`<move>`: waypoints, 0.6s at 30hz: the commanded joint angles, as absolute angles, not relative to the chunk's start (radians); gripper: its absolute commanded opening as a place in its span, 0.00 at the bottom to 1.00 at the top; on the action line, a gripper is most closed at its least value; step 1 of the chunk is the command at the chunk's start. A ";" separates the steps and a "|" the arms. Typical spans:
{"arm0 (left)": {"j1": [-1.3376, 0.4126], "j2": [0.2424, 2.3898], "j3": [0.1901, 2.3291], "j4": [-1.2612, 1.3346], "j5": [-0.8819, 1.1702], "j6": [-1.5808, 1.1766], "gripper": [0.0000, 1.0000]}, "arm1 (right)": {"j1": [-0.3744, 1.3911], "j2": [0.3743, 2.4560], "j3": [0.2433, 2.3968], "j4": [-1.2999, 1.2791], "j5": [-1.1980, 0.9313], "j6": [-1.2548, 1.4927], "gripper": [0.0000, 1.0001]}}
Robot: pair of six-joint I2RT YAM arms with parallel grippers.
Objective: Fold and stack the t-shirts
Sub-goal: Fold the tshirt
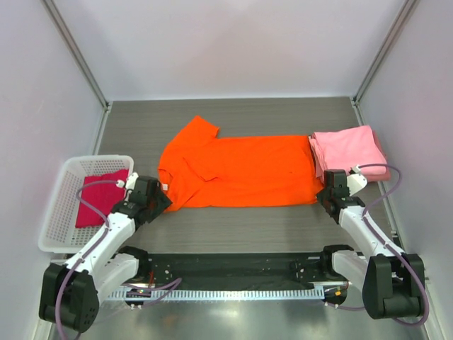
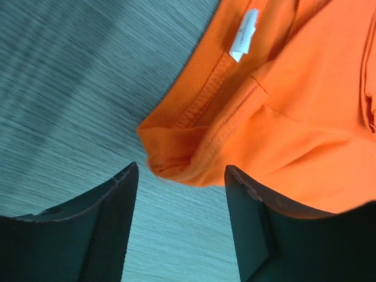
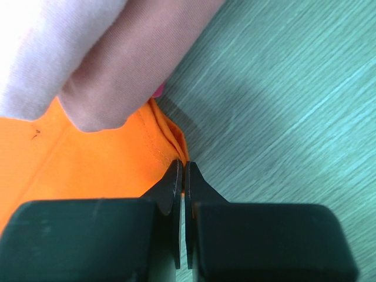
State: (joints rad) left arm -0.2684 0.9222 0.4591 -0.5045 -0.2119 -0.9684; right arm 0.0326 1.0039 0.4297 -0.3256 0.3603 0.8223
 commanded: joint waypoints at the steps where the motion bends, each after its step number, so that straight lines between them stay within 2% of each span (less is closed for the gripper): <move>1: -0.275 0.951 0.446 -0.439 -0.270 -1.000 0.59 | 0.029 0.977 0.423 -0.265 0.376 0.821 0.01; 4: -0.273 0.988 0.436 -0.408 -0.296 -1.015 0.51 | 0.029 0.974 0.414 -0.252 0.373 0.822 0.01; 7: -0.273 1.012 0.420 -0.365 -0.311 -1.037 0.37 | 0.029 0.979 0.414 -0.253 0.368 0.818 0.01; 8: -0.273 1.014 0.419 -0.361 -0.336 -1.048 0.25 | 0.028 0.977 0.414 -0.252 0.367 0.816 0.01; 11: -0.273 1.005 0.422 -0.379 -0.397 -1.058 0.11 | 0.028 0.968 0.411 -0.252 0.373 0.818 0.01; 14: -0.272 0.971 0.457 -0.458 -0.460 -1.055 0.07 | 0.028 0.950 0.408 -0.264 0.394 0.821 0.01; 18: -0.252 0.937 0.491 -0.534 -0.511 -1.048 0.07 | 0.028 0.920 0.399 -0.281 0.420 0.836 0.01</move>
State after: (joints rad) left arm -0.2668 0.9722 0.4397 -0.4713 -0.3935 -1.0435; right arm 0.0322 0.9501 0.4053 -0.2966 0.3565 0.8227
